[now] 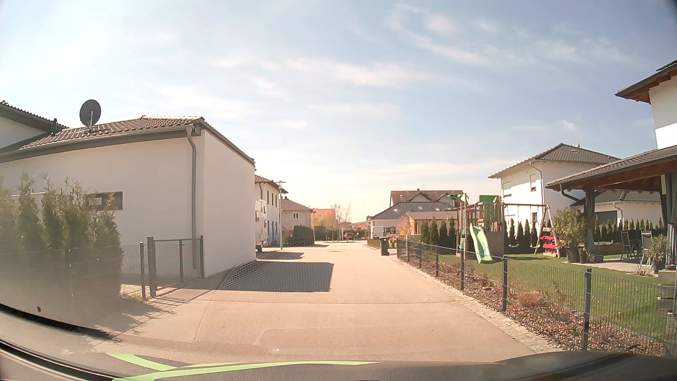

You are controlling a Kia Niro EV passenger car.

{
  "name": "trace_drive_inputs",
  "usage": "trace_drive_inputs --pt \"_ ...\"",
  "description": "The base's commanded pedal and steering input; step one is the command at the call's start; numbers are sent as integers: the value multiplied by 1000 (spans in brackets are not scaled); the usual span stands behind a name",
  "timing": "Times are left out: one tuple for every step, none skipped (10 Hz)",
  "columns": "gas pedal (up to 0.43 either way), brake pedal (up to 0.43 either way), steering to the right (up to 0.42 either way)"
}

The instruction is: Follow the waypoints while adhering to traffic rules and regulations

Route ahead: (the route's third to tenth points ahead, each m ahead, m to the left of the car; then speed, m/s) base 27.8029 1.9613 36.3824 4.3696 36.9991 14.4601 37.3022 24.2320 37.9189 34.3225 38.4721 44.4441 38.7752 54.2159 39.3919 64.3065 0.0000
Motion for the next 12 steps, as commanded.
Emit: trace_drive_inputs --pt "0 421 0" --pt "0 421 0" --pt "0 421 0" --pt "0 421 0" --pt "0 409 0" --pt "0 409 0" --pt "0 409 0" --pt "0 402 0" --pt "0 402 0" --pt "0 402 0" --pt "0 396 0" --pt "0 396 0"
